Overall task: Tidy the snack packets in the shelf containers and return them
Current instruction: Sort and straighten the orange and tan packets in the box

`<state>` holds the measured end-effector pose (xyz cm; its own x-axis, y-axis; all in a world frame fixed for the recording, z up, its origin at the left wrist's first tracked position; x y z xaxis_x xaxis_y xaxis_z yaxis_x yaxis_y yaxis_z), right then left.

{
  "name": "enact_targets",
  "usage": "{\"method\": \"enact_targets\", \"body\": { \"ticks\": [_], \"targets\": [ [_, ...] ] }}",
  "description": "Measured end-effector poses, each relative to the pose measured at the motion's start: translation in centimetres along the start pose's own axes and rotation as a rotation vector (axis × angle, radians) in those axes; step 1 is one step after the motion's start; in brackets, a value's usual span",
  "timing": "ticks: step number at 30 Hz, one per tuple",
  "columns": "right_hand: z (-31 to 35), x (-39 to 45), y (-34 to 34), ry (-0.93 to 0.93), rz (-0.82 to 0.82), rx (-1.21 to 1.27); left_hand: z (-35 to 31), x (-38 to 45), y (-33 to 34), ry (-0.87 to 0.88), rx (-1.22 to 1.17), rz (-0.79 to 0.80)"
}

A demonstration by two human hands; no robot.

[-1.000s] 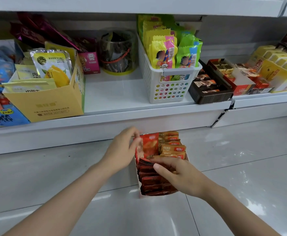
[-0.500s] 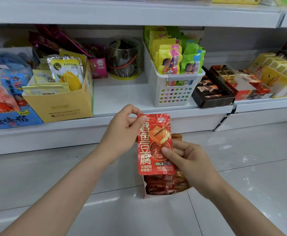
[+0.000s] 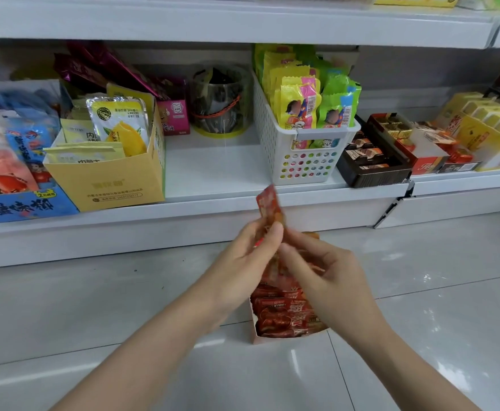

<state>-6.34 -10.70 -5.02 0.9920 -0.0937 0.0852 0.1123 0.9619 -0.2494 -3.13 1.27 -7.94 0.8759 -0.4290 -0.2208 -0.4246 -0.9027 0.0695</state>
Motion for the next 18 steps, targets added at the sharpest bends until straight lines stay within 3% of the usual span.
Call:
{"method": "enact_targets", "body": {
  "ticks": [2, 5, 7, 9, 15, 18],
  "targets": [
    [0.1, -0.4, 1.7, -0.03, 0.098, -0.058, 0.5, -0.2, 0.4, -0.071, -0.246, -0.009],
    [-0.5, 0.1, -0.2, 0.036, -0.074, 0.048, 1.1, -0.4, -0.3, -0.126, -0.356, -0.045],
    [-1.2, 0.6, -1.7, 0.148, -0.149, 0.168, 1.6, -0.6, -0.5, -0.135, -0.297, -0.02],
    [-1.6, 0.9, -1.9, 0.23, -0.095, 0.276, 2.0, -0.8, -0.6, -0.14, -0.267, -0.011],
    [-1.6, 1.0, -1.9, 0.273, -0.104, 0.328, 2.2, -0.8, -1.4, -0.116, -0.185, -0.088],
    [-1.6, 1.0, -2.6, 0.276, -0.176, 0.32, 1.4, -1.1, -2.0, -0.006, -0.019, -0.189]
  ]
}}
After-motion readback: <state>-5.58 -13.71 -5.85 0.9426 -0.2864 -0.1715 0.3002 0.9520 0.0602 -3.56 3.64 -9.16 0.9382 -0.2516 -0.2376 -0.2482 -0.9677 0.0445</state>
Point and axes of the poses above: each hand's wrist, its own x-axis towards the middle knuckle, its own y-axis out of the palm, z = x × y, the point moved 9 cm from there along x, towards the middle knuckle, and after that the axes turned 3 degrees about x, right-handed, at the moved point
